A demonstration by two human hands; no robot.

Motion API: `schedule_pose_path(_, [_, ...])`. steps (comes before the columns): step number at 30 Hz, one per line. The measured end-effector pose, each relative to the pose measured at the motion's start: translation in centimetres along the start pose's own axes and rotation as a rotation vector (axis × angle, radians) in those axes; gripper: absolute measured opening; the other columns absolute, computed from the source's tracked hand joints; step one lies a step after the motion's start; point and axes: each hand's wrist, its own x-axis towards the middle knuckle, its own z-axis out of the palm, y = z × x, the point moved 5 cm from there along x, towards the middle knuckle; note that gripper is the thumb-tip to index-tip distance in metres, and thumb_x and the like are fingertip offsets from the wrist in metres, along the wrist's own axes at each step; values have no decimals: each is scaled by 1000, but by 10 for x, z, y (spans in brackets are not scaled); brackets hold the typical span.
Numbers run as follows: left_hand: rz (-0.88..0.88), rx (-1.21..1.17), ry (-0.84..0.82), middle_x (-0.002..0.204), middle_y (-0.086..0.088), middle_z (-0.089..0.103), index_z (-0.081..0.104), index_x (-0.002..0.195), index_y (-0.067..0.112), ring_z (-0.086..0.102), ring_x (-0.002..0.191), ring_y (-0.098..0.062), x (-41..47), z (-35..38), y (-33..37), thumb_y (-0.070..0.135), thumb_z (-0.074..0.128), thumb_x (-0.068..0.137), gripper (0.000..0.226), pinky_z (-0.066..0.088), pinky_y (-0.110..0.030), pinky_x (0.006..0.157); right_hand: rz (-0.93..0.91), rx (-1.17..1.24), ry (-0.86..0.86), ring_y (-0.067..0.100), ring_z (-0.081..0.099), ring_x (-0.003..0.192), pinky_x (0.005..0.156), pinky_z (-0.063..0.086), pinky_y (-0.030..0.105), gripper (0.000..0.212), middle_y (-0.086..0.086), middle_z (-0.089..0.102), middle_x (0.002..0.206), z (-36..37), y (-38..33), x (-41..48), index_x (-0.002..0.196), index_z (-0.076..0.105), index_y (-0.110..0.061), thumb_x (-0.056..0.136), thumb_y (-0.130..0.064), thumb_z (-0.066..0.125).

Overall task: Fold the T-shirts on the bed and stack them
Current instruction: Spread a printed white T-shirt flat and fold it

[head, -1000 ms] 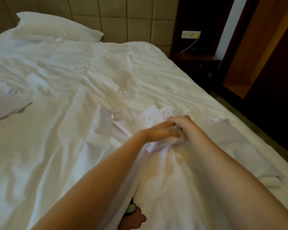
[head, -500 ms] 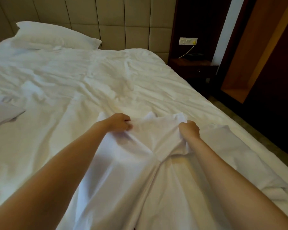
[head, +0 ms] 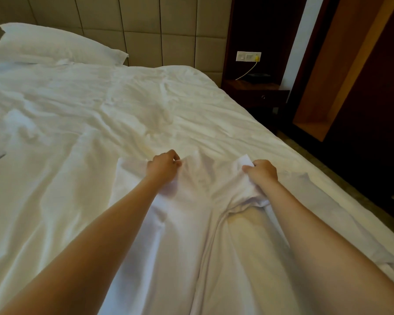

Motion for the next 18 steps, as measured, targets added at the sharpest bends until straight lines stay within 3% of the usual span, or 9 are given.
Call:
schedule_pose_path(2, [2, -7, 6, 114, -9, 62, 51, 114, 12, 52, 110, -29, -2, 6, 1, 20, 39, 98, 22, 34, -34, 87, 23, 184, -133, 26, 55, 82, 65, 40, 26, 18, 8, 59, 84, 0, -3, -1, 79, 57, -11, 89, -25, 60])
schedule_pose_path(5, [5, -20, 11, 113, -13, 61, 47, 115, 8, 51, 106, -32, -3, 11, 2, 17, 34, 99, 22, 33, -34, 86, 57, 218, -256, 26, 57, 90, 72, 44, 27, 32, 11, 60, 103, -1, -9, -4, 115, 57, -6, 89, -23, 64])
schedule_pose_path(9, [0, -78, 109, 110, -17, 60, 46, 111, 5, 50, 103, -34, -2, 10, 6, 15, 32, 100, 21, 31, -35, 80, -110, 50, 99, 34, 55, 108, 78, 38, 29, 32, 17, 59, 120, -25, -22, -3, 123, 55, -3, 97, -21, 48])
schedule_pose_path(11, [27, -35, 143, 111, -17, 59, 47, 111, 5, 49, 103, -34, -1, 10, 12, 19, 33, 100, 23, 32, -37, 82, -234, -218, 200, 37, 53, 110, 76, 35, 30, 31, 18, 58, 121, -31, -28, -10, 126, 52, -7, 101, -18, 39])
schedule_pose_path(14, [83, 156, 66, 114, -13, 59, 48, 114, 8, 49, 109, -32, -1, 20, 19, 31, 29, 101, 33, 31, -39, 92, -314, -633, 196, 36, 57, 104, 70, 35, 32, 28, 19, 59, 116, -22, -20, -13, 127, 46, -10, 102, -16, 35])
schedule_pose_path(18, [92, 303, -114, 122, -9, 57, 50, 117, 14, 44, 120, -27, 10, 10, 2, 46, 26, 99, 44, 21, -46, 104, -284, -699, 165, 33, 58, 101, 70, 37, 32, 26, 17, 60, 112, -13, -9, -10, 123, 46, -10, 103, -21, 35])
